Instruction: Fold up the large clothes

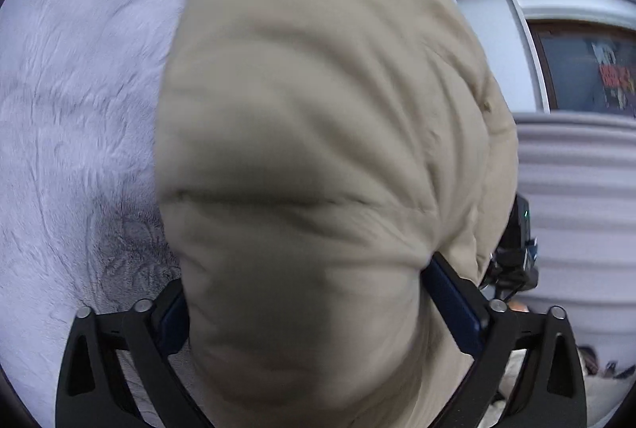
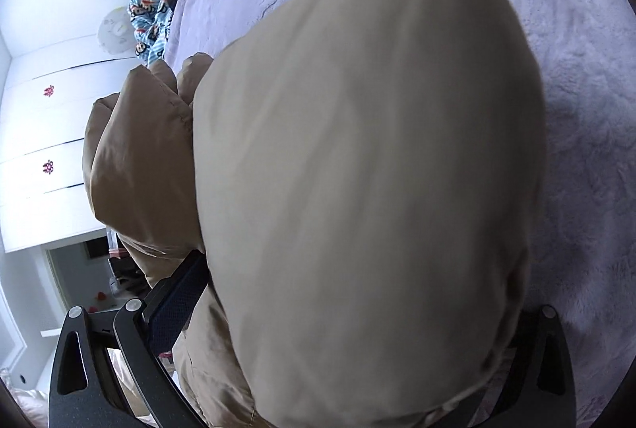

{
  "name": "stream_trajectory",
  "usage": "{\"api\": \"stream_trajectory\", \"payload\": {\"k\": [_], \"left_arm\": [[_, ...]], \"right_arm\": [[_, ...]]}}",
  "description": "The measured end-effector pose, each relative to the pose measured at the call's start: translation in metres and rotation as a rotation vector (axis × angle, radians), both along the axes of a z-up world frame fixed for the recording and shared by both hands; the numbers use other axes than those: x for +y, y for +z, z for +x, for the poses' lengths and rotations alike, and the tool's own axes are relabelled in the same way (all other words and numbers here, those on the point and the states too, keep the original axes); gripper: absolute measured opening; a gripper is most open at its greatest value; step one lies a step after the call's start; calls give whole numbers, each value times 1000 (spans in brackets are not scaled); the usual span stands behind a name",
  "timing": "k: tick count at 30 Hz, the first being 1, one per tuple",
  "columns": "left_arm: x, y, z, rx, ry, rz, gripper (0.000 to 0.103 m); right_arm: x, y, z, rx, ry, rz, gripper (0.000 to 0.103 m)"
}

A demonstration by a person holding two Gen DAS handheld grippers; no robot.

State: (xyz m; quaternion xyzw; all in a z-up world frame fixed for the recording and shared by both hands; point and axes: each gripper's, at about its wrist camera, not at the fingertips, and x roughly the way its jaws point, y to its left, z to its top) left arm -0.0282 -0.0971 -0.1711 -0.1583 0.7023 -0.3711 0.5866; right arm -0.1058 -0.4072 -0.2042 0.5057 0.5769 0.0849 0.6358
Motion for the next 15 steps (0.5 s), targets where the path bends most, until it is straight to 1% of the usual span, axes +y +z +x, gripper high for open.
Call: {"api": "stream_trajectory", "payload": {"k": [1, 2, 3, 4, 6, 9, 12, 15], "left_arm": [[-9, 7, 0, -18, -18, -3, 90], [-9, 12, 0, -27, -31, -14, 87], [-6, 16, 2, -29, -40, -29, 81], [-4, 20, 4, -29, -47, -43, 76], [0, 27, 11, -24, -57, -73, 72], [6, 44, 22, -45, -78, -99, 71], [20, 69, 45, -79, -70, -141, 71], [44, 90, 71, -137, -36, -162, 71]], "right_arm": [[2, 2, 0, -12, -5, 7, 96], [4, 4, 1, -24, -11, 12, 86], [6, 8, 1, -34, -20, 4, 80], [8, 14, 1, -43, -29, -9, 76], [14, 26, 2, -58, -49, -32, 64], [28, 46, 7, -82, -68, -64, 56], [45, 70, 18, -123, -82, -76, 54], [63, 91, 46, -170, -80, -79, 54]]}}
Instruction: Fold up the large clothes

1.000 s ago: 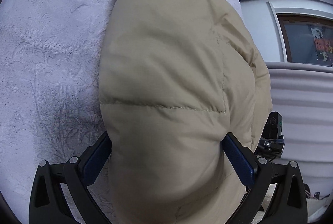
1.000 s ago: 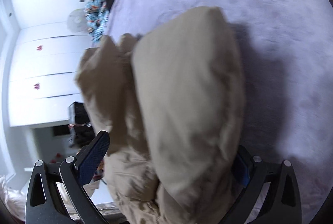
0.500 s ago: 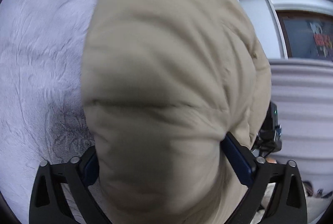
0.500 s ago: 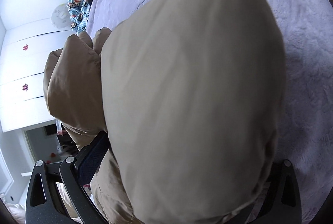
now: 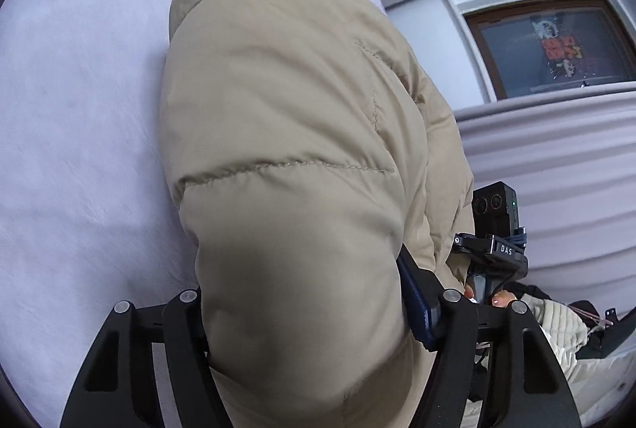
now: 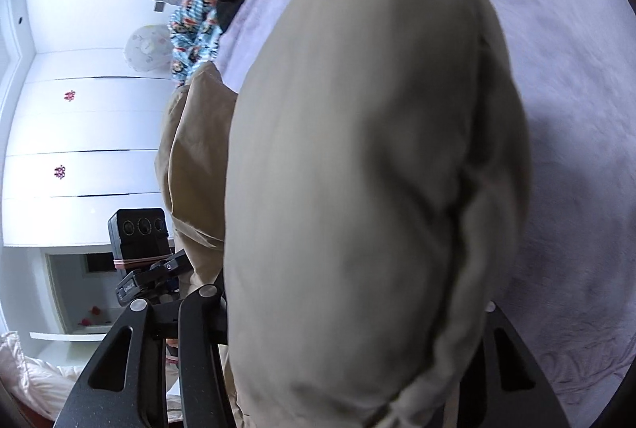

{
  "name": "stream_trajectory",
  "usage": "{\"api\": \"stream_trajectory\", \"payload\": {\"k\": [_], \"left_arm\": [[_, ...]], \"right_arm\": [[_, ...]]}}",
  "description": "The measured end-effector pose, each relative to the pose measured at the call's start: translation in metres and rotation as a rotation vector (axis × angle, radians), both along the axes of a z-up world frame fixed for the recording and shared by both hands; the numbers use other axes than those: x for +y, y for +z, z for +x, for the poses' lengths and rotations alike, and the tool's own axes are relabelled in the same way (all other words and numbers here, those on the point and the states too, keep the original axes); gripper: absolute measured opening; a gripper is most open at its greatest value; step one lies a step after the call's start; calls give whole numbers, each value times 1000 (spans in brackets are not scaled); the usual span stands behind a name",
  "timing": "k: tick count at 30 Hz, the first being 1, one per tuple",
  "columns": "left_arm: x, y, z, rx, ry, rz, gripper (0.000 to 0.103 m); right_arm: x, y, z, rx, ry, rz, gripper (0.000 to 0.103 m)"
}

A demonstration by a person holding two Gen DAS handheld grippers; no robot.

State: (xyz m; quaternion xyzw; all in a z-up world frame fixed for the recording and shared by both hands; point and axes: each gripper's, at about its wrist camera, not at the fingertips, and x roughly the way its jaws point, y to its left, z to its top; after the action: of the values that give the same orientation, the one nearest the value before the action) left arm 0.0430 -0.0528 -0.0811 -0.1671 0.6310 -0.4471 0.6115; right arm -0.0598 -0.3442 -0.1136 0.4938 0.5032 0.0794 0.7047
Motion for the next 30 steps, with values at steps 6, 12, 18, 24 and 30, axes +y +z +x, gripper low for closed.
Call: {"api": "stream_trajectory", "payload": {"k": [6, 12, 18, 24, 30], "left_arm": [[50, 16, 69, -107, 110, 37, 71], [86, -27, 125, -109, 195, 147, 71], [83, -83, 126, -66, 241, 193, 84], [75, -77, 108, -140, 247, 290, 88], [74, -10, 108, -338, 319, 311, 88]], "right_arm": [[44, 12, 86, -84, 66, 1, 54], [84, -21, 159, -75, 128, 21, 54], [104, -75, 194, 28, 160, -23, 55], [101, -85, 188, 80, 117, -46, 69], [93, -30, 175, 90, 64, -259, 70]]}}
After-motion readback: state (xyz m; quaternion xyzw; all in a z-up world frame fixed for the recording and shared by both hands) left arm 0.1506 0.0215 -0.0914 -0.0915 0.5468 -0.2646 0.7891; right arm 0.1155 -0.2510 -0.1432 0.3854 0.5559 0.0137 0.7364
